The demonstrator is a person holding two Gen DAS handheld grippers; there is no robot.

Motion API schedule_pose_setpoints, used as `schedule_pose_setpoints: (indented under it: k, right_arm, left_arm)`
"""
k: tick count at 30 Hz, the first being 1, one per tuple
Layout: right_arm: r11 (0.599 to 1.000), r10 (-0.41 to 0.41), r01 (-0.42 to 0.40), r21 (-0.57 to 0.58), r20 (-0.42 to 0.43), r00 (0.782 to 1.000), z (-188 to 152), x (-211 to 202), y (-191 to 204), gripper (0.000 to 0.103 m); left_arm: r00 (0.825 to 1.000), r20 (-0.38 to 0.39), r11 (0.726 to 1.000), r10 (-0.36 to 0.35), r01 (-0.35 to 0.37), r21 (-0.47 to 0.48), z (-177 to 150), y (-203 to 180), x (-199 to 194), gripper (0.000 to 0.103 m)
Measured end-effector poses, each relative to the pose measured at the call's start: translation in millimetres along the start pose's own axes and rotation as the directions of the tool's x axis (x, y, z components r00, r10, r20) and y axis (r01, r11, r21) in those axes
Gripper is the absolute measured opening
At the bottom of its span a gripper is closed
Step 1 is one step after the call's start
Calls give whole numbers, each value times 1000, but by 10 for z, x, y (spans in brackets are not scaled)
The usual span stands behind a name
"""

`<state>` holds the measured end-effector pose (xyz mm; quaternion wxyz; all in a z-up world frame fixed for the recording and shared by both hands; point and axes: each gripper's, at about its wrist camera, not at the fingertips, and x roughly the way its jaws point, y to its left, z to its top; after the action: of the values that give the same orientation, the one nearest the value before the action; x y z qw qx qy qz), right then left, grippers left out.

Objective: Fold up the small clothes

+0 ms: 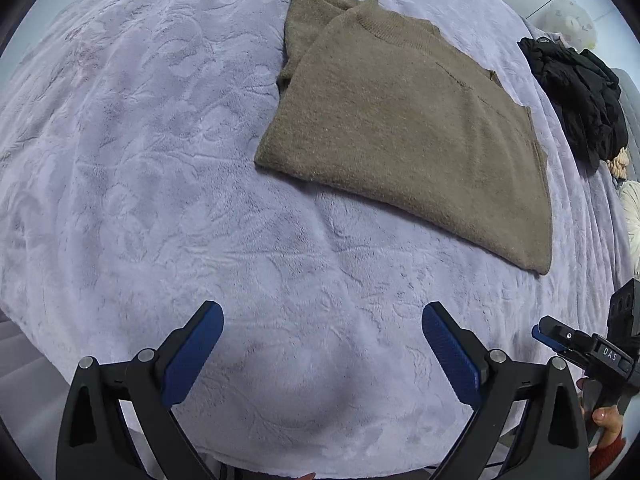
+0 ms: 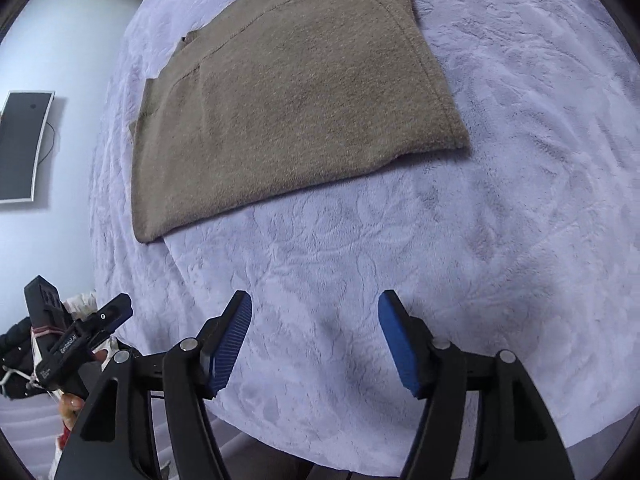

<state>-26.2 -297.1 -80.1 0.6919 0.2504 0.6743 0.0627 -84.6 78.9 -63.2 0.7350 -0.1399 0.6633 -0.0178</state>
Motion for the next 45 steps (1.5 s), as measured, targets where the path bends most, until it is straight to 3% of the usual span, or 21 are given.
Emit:
schedule_pose_setpoints:
  k: [2,6,12,14,20,29,39,45]
  right_arm:
    - [999,-27,27,-32,5,1000,-68,-32,18,82]
    - [995,-66,68,-80,26,998,-141,-83,34,83]
    - [992,-53,58,-116,41,998,-184,-135,24,87]
    - [990,-46,52,-128,47,998,-197,-151,30,103]
    - [994,-21,27,-109,56,998,-204,-168,-1,103]
    - [995,-92,93,-19,58,994,-224,-123,-25,103]
    - [986,-140,134,103,60,988,-356,118,192,103]
    - [985,-146,143,102,24,989,-381,278,374,103]
  left_arm:
    - [1000,-13,1000,23,-23,6,-62,-77,10,100]
    - [999,-31,999,38,-38,15,-168,-261,29,102]
    - [996,-45,995,81,-79,62,-269,-501,36,102]
    - [996,-55,995,76,-73,65,-279,-532,33,102]
    - [993,-56,991,105,-100,90,-253,-589,3,102]
    - [991,-66,979,113,-100,176,-73,-546,110,102]
    - [992,-110,958,67,-33,284,287,-319,274,102]
    - [992,-123,973,-6,35,229,418,-148,293,102]
